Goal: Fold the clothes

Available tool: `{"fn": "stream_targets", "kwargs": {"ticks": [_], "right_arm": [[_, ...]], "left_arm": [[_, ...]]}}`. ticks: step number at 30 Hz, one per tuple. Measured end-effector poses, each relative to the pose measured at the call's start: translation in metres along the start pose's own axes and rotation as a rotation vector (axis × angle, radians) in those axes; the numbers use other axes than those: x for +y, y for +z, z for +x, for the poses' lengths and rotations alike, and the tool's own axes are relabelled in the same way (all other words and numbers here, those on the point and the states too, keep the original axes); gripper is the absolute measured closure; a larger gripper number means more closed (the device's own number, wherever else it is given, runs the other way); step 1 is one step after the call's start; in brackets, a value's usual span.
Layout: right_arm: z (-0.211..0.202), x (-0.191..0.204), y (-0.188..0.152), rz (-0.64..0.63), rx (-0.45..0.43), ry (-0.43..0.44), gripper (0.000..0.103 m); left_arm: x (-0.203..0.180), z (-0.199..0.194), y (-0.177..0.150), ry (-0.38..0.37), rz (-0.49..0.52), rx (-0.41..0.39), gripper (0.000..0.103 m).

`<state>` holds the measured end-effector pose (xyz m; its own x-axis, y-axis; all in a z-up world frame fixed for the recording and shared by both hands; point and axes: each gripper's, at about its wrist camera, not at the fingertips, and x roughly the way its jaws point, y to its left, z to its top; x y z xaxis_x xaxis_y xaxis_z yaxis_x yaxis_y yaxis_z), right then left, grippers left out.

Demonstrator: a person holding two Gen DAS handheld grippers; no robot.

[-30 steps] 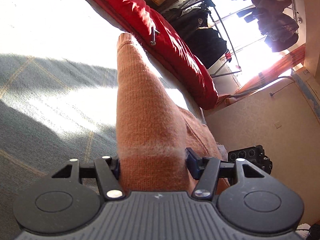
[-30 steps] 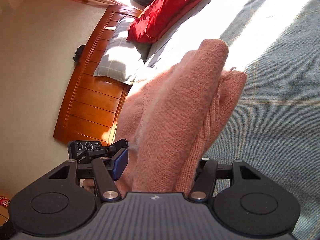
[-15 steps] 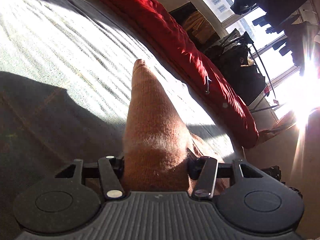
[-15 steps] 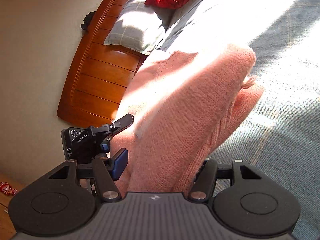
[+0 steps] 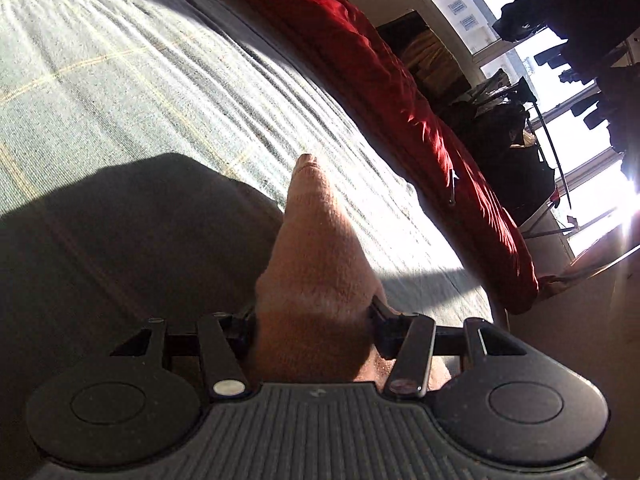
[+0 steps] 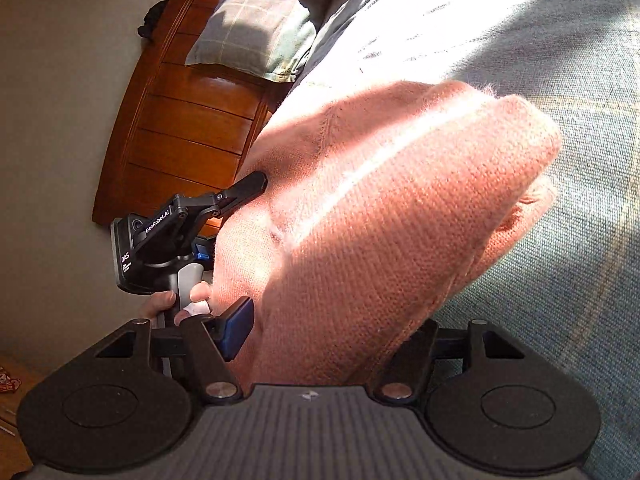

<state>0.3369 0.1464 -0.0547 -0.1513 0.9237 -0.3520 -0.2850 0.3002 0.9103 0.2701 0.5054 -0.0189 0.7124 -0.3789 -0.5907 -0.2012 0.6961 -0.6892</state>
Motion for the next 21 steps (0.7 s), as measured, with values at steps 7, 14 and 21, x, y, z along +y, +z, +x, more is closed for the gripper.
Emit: {"fn": "stream_targets", "kwargs": {"ticks": [7,14,21], "right_arm": [[-0.003,-0.009,-0.006,0.027,0.000,-0.013,0.036],[-0.036,-0.002,-0.002,-0.023,-0.037,-0.103,0.034],[-0.080,0.032,-0.002,-0.302,-0.238,-0.255,0.032]], "left_arm": [[0.018,-0.015,0.015,0.028,-0.058,-0.094,0.053],[-0.019,-0.032,-0.008,-0.019,0.029,-0.106,0.053],[-0.043,-0.001,-0.038,-0.023,0.114,-0.028,0.051]]}}
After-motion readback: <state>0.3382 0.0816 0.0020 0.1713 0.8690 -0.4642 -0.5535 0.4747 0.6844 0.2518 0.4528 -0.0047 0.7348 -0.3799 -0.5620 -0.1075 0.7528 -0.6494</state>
